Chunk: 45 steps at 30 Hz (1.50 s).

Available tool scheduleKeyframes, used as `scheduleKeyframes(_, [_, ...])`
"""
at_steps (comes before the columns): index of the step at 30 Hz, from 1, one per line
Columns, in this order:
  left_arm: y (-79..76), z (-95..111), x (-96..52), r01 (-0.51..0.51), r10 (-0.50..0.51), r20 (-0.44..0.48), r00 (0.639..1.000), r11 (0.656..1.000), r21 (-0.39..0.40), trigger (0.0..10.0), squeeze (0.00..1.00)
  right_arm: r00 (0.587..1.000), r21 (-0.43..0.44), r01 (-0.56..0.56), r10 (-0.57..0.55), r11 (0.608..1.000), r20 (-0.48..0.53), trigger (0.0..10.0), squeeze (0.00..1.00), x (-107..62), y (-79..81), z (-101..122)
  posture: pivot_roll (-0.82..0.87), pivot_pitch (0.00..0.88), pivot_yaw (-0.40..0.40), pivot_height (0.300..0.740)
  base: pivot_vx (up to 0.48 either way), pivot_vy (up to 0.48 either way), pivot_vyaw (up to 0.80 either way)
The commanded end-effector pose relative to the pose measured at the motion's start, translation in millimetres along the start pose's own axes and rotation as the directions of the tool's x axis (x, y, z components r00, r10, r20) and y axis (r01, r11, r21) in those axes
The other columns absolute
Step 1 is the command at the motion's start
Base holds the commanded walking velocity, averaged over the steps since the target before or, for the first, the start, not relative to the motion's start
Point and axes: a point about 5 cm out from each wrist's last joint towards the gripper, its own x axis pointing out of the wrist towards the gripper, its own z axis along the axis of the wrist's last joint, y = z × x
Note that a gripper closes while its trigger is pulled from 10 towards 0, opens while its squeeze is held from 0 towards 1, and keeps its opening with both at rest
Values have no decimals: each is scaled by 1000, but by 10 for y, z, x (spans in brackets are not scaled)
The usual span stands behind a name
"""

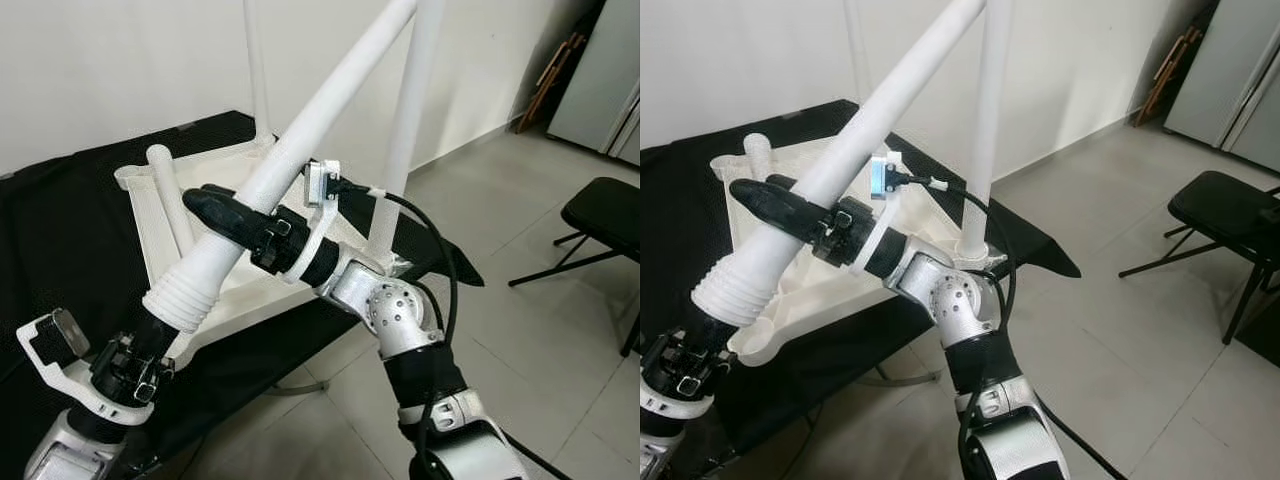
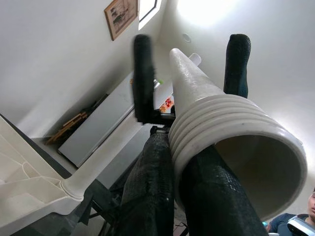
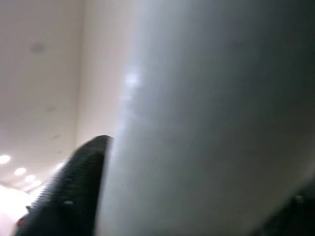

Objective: Building children table

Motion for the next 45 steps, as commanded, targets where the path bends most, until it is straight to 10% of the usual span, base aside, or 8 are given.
scheduleKeyframes(1, [-114, -32, 68, 98, -98, -40, 994, 995, -4, 10000, 0, 1000, 9, 3, -3, 1000, -22, 0, 0, 31, -11, -13, 61, 96, -18, 740, 0, 0, 0])
scheduleKeyframes(11, [143, 35, 82, -95, 94, 22, 995, 994, 60, 10000, 0, 999, 15, -34, 34, 999, -18, 0, 0, 37, -2, 37, 51, 98, -13, 740, 0, 0, 0])
scheduleKeyframes(14, [280, 100, 68, -201, 196, 89, 977, 979, 46, 10000, 1000, 999, 5, -30, 30, 1000, -12, 0, 0, 35, -2, 53, 49, 98, -11, 740, 0, 0, 0])
scheduleKeyframes(38, [1070, 265, -734, -857, 809, 307, 502, 513, 51, 10000, 965, 954, -391, 274, -198, 878, 224, 0, 0, 263, -95, 867, 43, 90, -12, 740, 0, 0, 0])
scheduleKeyframes(39, [1075, 310, -743, -870, 812, 328, 483, 488, 74, 10000, 204, 950, -412, 291, -210, 863, 231, 0, 0, 256, -105, 876, 40, 90, -11, 740, 0, 0, 0])
scheduleKeyframes(41, [1074, 364, -747, -886, 814, 356, 459, 451, 111, 10000, 0, 948, -431, 302, -221, 850, 229, 0, 0, 243, -114, 867, 38, 91, -11, 740, 0, 0, 0])
scheduleKeyframes(43, [1066, 473, -715, -903, 807, 406, 428, 394, 170, 10000, 0, 949, -472, 310, -237, 825, 208, 10000, 0, 211, -134, 806, 39, 92, -10, 740, 0, 0, 0])
scheduleKeyframes(45, [1056, 533, -689, -910, 800, 434, 415, 362, 204, 10000, 0, 948, -509, 319, -256, 800, 191, 10000, 0, 185, -151, 755, 37, 94, -9, 740, 0, 0, 0])
